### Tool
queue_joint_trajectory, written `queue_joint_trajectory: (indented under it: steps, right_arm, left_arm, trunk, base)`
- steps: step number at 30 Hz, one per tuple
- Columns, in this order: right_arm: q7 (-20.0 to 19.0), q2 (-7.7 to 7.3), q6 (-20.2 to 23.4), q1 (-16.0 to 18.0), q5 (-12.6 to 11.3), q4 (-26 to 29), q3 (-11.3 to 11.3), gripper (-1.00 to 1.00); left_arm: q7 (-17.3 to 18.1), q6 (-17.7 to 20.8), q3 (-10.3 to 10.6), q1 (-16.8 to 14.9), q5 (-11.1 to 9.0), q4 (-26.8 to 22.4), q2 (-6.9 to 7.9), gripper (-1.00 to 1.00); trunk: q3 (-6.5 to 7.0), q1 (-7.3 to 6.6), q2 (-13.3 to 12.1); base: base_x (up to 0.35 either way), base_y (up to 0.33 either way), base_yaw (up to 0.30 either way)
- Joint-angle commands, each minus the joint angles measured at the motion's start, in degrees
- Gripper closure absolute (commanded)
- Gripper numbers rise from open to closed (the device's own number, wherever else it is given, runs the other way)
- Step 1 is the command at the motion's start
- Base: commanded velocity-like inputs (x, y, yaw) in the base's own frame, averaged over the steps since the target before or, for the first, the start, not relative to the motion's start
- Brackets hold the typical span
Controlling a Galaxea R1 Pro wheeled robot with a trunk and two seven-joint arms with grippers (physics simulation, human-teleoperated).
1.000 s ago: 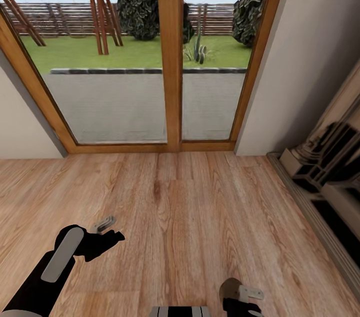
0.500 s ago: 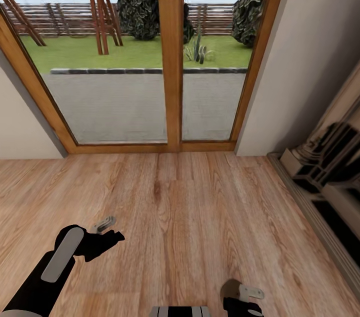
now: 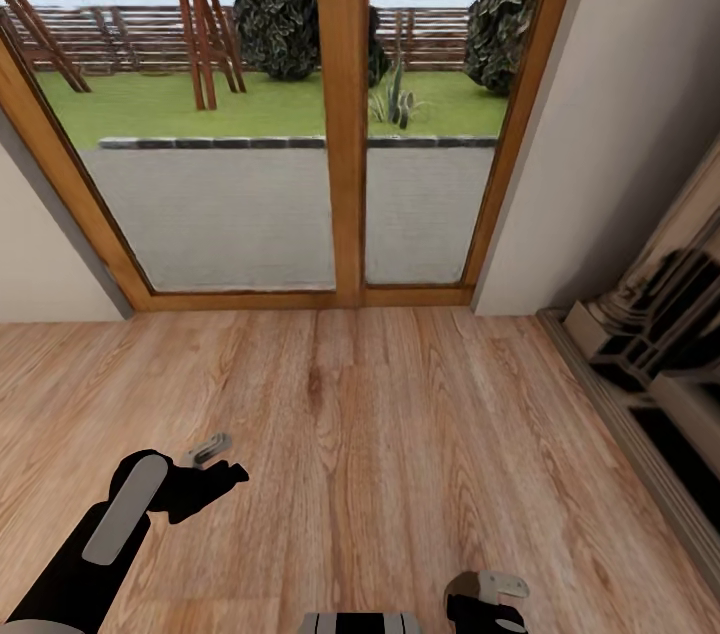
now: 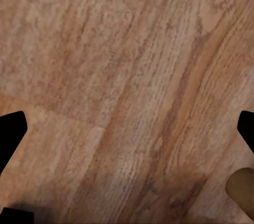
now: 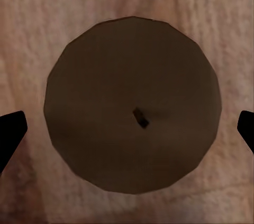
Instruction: Place each of the two pumpkins and all three candles from the living room inside a cabinet in the living room (use any cabinet), then make sure every cabinet is closed, and position the cauldron so it is next to a table in the living room.
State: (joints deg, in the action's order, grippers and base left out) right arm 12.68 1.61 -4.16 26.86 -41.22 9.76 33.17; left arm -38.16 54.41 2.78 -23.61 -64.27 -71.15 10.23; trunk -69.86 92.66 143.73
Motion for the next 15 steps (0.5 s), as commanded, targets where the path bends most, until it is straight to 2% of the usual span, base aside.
queue_joint_trajectory:
  steps: [1,15]
  right_arm:
    - [0.24,-0.01,-0.23,0.03,-0.61,0.00,0.49,-1.00]
    - [0.24,-0.02,-0.23,0.03,-0.59,0.00,0.49,-1.00]
  left_arm:
    - [-0.58,-0.01,0.12,-0.03,-0.63,-0.05,0.05,-1.00]
    - [-0.54,-0.01,0.12,-0.03,-0.91,0.17,0.05,-1.00]
  trunk:
    - [-0.04,-0.01,0.02]
    - [-0.04,-0.01,0.02]
  base:
    - [0.078,0.000,0.000]
    - [0.076,0.000,0.000]
